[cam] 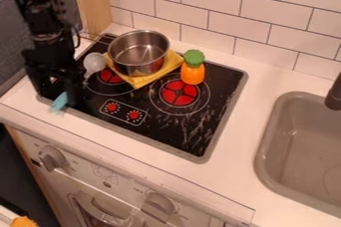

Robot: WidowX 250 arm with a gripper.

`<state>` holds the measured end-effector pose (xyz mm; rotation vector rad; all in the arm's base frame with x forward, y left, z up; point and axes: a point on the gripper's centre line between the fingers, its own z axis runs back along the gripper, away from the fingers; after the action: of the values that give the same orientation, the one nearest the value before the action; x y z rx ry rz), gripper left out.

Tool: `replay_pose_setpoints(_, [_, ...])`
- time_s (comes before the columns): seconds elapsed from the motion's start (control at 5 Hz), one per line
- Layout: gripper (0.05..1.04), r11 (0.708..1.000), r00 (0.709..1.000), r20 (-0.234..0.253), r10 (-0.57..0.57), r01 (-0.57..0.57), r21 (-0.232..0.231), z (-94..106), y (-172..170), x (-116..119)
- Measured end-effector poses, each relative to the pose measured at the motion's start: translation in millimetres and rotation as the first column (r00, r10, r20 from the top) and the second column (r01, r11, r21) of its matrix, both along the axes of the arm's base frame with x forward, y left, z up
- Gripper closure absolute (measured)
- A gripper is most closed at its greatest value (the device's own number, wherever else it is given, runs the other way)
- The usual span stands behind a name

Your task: Move blue spoon to the bottom corner of the side of the right burner

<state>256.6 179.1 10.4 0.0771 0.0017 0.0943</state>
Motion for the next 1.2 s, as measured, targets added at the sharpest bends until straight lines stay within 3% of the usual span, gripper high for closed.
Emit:
replay_pose_setpoints(0.2, [0.083, 1.0, 1.0, -0.011, -0.008, 0.008, 0.003, -3.6, -4, -9])
replay_pose_setpoints(0.4, [0.159, 1.0, 1.0, -0.013, -0.014, 0.014, 0.005, -3.6, -10, -18])
replay_pose_setpoints(0.8, [0.721, 1.0, 1.0, -0.018, 0.006, -0.005, 0.017, -3.4, -10, -21])
replay_pose_setpoints(1.0, [0.755, 1.0, 1.0, -0.023, 0.021, -0.02, 0.019, -2.6, -9, -22])
replay_pose_setpoints(1.2, [0.756, 0.993, 0.993, -0.012, 0.113, -0.113, 0.031, 14.6, 5, -34])
